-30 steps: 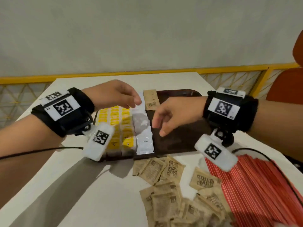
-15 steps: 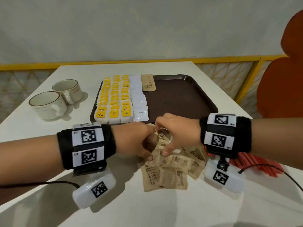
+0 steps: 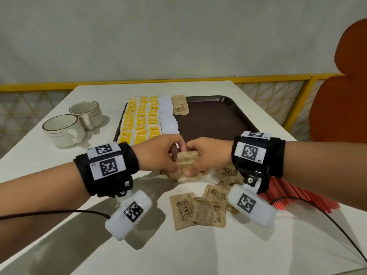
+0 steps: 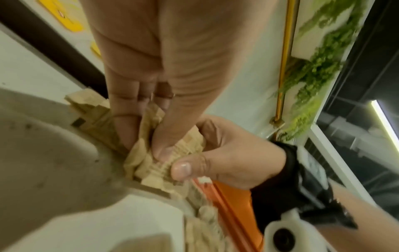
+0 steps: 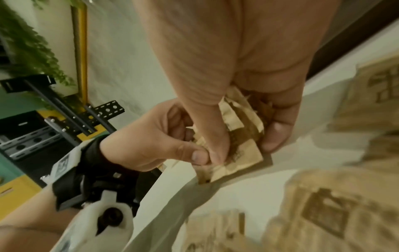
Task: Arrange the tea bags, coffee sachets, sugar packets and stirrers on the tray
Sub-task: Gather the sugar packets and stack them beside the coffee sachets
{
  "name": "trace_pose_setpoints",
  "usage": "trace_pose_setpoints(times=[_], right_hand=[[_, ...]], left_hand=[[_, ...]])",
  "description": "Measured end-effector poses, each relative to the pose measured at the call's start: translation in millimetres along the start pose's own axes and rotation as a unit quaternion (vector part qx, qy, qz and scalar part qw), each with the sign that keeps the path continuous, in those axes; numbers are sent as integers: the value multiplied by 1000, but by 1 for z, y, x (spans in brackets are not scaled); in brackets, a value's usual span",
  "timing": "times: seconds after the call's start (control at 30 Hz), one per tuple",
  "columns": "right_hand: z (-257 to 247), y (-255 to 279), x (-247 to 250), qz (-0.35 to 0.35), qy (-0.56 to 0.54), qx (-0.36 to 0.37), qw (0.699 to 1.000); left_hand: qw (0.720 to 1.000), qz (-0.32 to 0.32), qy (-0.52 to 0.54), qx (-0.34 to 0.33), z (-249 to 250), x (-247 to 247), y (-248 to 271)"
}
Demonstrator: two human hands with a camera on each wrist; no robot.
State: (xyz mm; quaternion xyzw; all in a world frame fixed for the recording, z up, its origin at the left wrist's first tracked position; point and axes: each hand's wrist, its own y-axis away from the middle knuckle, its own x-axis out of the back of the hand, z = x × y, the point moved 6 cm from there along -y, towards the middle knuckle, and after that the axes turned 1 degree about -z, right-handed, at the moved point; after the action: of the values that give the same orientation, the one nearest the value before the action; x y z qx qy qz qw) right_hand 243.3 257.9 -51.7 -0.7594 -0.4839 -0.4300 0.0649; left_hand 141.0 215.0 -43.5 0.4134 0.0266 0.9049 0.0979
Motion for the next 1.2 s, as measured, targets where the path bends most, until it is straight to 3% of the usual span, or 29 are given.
trace_pose_setpoints(times=[0.1, 0.2, 0.3, 0.4, 0.53, 0.67, 0.8, 0.9, 1.03, 1.2], right_hand=[[3, 3, 7, -16, -174, -5, 985], [2, 8, 19, 3, -281, 27, 959], [2, 5, 26, 49, -334, 51, 940], [2, 2, 28, 85, -372, 70, 922], [13, 2, 33, 139, -455, 88, 875], [23, 4, 28, 150, -506, 105, 843], [16, 6, 15, 119, -510, 128, 842], [11, 5, 7, 135, -488, 132, 852], [6, 5, 3, 136, -503, 139, 842], [5, 6, 1, 120, -548, 120, 819]], left_hand=[[984, 77, 162, 8, -6, 17, 5], [934, 146, 325, 19, -14, 27, 11], [883, 130, 451, 10, -15, 22, 10], [862, 145, 486, 3, -15, 21, 9], [830, 202, 520, 3, -23, 23, 12], [804, 218, 553, 12, -30, 15, 14], [798, 228, 557, 12, -31, 10, 15], [787, 205, 582, 7, -27, -2, 8], [728, 145, 670, 17, -20, -17, -2], [657, 156, 737, 23, -23, -13, -2]])
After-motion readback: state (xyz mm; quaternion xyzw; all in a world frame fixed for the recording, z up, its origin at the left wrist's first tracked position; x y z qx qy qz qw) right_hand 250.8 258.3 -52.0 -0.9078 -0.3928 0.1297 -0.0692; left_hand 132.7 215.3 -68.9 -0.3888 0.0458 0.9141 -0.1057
